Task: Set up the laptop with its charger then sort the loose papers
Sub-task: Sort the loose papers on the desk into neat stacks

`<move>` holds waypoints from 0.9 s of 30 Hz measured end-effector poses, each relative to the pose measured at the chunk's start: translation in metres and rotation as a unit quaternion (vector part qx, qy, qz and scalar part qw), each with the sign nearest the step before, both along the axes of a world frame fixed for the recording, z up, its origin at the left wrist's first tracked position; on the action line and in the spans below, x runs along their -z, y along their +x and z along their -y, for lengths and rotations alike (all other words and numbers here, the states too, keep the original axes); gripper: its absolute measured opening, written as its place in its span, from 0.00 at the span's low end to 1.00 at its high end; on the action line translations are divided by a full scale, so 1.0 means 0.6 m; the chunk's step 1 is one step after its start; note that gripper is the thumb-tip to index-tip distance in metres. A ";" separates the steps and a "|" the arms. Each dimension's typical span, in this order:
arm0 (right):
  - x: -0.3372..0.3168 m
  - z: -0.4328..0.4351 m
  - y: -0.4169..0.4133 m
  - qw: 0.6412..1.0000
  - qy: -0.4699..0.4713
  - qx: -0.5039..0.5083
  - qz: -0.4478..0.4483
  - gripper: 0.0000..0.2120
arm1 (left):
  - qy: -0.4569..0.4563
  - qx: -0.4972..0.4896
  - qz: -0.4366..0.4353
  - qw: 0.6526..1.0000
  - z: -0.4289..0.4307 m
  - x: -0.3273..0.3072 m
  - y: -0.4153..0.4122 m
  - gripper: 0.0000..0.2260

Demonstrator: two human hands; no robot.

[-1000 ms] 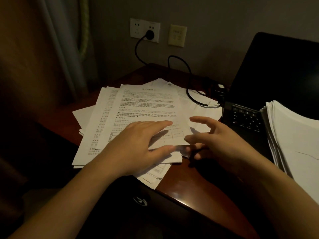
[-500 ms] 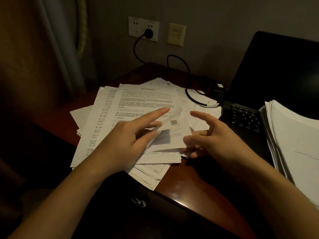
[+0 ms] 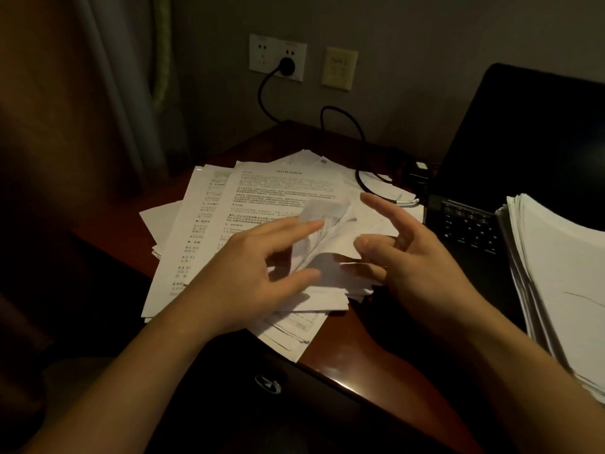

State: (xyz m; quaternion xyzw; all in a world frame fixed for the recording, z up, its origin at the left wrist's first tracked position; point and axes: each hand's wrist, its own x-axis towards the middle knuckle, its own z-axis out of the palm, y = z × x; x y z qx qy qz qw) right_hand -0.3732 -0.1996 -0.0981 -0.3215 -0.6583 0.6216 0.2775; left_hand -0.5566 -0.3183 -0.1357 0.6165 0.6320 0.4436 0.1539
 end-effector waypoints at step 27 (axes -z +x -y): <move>-0.001 -0.007 0.006 0.987 0.049 -0.002 0.153 0.37 | -0.070 -0.042 -0.072 0.994 -0.001 -0.003 0.000 0.40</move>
